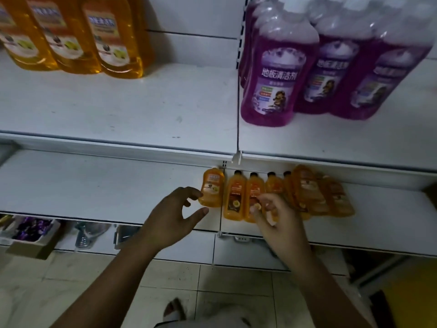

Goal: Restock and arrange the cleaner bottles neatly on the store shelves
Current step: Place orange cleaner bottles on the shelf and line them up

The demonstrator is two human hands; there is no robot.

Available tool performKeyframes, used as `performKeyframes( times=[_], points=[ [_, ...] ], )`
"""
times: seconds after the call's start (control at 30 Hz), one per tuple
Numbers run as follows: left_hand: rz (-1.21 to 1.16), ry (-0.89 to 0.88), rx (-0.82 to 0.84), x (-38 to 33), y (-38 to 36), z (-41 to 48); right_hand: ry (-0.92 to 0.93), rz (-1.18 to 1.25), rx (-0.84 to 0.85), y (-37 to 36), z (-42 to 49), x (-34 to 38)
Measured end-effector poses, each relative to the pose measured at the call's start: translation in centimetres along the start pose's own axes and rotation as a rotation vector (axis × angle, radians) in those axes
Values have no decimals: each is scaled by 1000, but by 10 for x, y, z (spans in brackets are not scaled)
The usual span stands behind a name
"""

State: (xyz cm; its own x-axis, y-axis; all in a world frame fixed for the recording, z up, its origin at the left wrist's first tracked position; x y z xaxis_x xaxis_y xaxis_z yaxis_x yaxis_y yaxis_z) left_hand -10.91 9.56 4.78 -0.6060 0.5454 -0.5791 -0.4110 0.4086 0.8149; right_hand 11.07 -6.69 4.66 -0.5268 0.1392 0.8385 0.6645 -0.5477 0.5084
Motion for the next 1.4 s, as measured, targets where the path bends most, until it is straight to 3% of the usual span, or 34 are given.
performKeyframes(
  times=[0.1,0.23,0.37,0.5,0.7,0.8,0.9,1.03,1.13,1.27,1.33,1.4],
  points=[
    [-51,134,105,30,-47,40,-167,-73,124,-44,8,-50],
    [-38,159,142,61,-100,94,-30,-292,227,-104,23,-96],
    [-98,60,89,100,-150,133,-48,-489,370,-147,24,-133],
    [-91,54,77,100,-170,128,88,-552,289,-159,1,-155],
    [-356,287,155,90,-156,93,75,-278,136,-149,-35,-158],
    [-390,392,212,87,-152,87,-93,-96,-64,-145,-32,-155],
    [-347,372,205,84,-146,84,-310,0,-148,-149,-28,-157],
    [-417,339,246,89,-145,71,-540,267,-96,-140,-18,-147],
    [-711,481,297,96,-143,54,-676,450,-3,-132,-13,-140],
    [-1074,666,400,97,-127,24,-1075,988,89,-125,-20,-123],
    [-1166,678,403,99,-117,4,-1099,1062,175,-117,-25,-109],
    [-1233,665,375,102,-106,-18,-1010,956,314,-109,-29,-93]
  ],
)
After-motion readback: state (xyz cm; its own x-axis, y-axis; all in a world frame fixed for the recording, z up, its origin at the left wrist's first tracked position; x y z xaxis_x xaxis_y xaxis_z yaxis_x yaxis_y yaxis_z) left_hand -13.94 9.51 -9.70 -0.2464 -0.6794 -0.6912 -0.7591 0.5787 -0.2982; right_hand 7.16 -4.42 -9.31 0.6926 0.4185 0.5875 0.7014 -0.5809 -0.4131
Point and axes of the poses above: each hand's wrist, its own z-axis towards the middle knuckle, its own y-axis out of the back of the hand, x = y × z, the point moved 2 cm from there along z, towards the middle knuckle, and after that the axes turned 8 degrees about z, right-handed, at the moved point
